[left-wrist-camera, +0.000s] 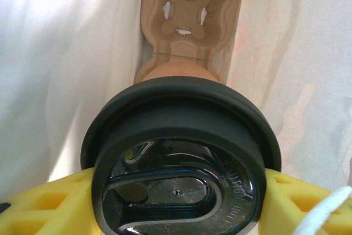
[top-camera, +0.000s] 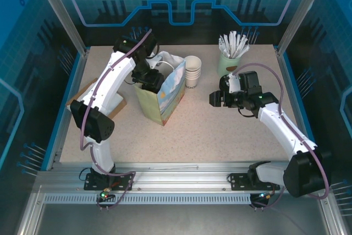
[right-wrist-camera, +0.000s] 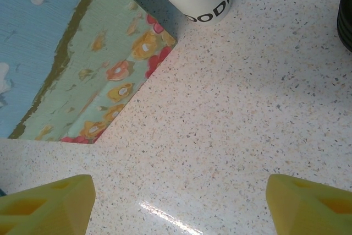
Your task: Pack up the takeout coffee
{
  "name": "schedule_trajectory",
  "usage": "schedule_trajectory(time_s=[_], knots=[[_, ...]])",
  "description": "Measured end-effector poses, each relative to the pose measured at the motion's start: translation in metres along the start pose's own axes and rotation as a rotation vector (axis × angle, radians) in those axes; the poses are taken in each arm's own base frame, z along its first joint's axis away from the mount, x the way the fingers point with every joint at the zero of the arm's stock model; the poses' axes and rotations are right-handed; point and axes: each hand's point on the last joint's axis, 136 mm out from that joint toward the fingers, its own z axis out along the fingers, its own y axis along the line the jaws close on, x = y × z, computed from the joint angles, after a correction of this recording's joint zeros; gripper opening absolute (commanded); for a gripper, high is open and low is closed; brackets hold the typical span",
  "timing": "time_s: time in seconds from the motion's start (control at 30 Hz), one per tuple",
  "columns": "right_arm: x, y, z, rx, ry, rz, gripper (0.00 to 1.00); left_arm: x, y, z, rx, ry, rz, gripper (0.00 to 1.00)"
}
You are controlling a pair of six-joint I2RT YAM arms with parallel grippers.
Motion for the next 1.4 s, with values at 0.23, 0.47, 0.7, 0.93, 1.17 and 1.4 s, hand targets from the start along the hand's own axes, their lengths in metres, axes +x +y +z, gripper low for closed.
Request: schedule_trajectory(time_s=[0.23,0.47,0.7,0.93,1.17,1.4], knots=[[0.000,0.027,0.003,-0.071,0.000,-0.067,0.79,-0.003,0.002,-0.003,0.003,-0.013,-0.006,0.39],[-0.049,0.120,-0.009,-0.250,-0.160,-0.292,0.73,-0.003,0.000,0.000,0.022,-0.015,-0.009,0.39],[-0.119,0.185,0.002,-0.346,-0.298,-0.432,0.74,-0.003,-0.002,-0.001,0.038,-0.019,-0.008,0.39],[-0.139,0.210,0.029,-0.370,-0.289,-0.497,0.66,-0.003,-0.002,0.003,0.040,-0.018,-0.008,0.39],[-0.146,0.212,0.046,-0.309,-0.272,-0.513,0.41,-0.001,-0.002,0.006,0.039,-0.011,-0.006,0.39],[-0.155,0.189,0.051,-0.164,-0.290,-0.486,0.28,-0.002,-0.002,0.006,0.040,-0.017,-0.005,0.39]])
